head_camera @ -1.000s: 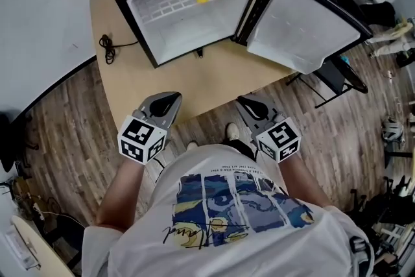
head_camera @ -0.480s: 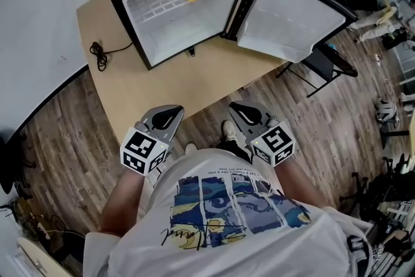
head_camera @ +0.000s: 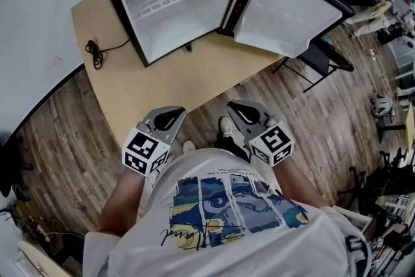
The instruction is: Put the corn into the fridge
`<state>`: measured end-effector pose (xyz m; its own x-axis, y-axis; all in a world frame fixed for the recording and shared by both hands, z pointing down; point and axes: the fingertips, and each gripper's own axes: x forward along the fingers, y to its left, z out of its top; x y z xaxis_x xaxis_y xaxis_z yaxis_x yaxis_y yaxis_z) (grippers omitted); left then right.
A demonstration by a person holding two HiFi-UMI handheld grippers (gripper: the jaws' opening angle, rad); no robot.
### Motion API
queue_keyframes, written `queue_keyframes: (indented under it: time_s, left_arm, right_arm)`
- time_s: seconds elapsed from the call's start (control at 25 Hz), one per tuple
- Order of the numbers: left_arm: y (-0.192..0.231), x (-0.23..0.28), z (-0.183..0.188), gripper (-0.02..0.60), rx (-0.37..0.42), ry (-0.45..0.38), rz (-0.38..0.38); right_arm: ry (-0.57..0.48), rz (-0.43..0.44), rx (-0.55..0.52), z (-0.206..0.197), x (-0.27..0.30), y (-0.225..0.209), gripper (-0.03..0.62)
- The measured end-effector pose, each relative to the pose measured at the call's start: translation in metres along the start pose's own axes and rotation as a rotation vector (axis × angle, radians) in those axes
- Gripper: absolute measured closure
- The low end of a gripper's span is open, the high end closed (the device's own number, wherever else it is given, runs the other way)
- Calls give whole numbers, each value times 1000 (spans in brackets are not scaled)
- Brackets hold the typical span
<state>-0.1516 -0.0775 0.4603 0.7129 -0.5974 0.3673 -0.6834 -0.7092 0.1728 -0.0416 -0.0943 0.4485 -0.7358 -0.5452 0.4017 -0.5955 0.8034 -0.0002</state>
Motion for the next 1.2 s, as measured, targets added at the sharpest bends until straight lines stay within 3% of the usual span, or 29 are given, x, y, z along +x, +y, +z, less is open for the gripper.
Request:
queue_keyframes:
  time_s: [1.2]
  left_arm:
    - [5,2,-15,572,-30,27,16]
  right_arm:
    - [2,14,-16,-1,11,0,582]
